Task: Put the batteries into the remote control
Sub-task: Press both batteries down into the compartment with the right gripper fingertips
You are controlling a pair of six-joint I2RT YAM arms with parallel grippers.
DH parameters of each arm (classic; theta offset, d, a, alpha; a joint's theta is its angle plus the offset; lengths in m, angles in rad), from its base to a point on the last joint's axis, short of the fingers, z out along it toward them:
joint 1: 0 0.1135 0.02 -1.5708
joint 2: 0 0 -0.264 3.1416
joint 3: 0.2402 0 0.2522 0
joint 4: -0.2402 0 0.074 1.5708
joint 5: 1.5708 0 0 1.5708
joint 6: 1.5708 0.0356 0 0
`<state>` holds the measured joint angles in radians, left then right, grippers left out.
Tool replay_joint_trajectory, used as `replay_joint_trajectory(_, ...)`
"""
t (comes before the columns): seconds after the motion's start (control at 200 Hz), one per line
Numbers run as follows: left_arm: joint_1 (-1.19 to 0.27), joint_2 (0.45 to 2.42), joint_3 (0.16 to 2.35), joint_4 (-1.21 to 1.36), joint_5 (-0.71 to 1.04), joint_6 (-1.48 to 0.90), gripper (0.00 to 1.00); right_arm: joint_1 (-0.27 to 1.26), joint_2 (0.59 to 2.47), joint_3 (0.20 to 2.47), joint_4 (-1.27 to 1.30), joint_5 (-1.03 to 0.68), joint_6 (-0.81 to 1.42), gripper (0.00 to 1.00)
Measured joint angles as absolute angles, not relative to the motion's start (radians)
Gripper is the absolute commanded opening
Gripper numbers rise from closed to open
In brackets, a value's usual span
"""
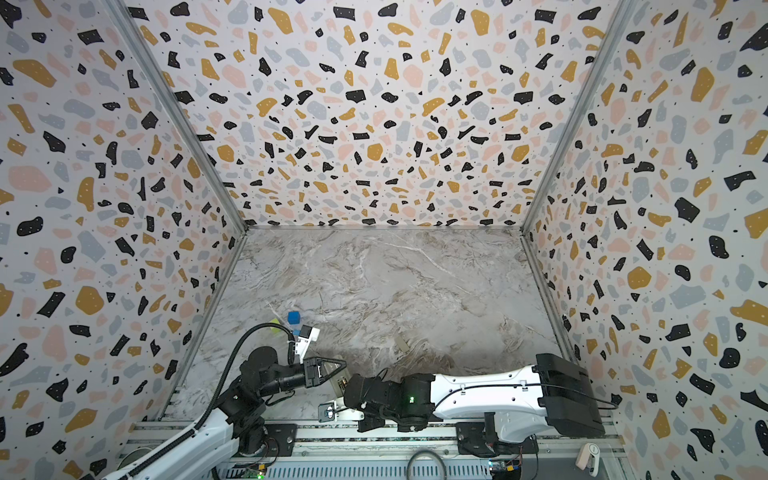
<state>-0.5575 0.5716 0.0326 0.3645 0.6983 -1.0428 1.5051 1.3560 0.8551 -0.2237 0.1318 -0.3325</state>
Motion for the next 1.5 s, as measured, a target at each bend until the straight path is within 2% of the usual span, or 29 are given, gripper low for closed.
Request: replay_joint_trajectory(1.497, -0.551, 0.579, 0.032, 0.351, 0.646, -1.023, 0.00, 1.463, 1.427, 0.855, -0.152, 0.175, -0.366, 0.07)
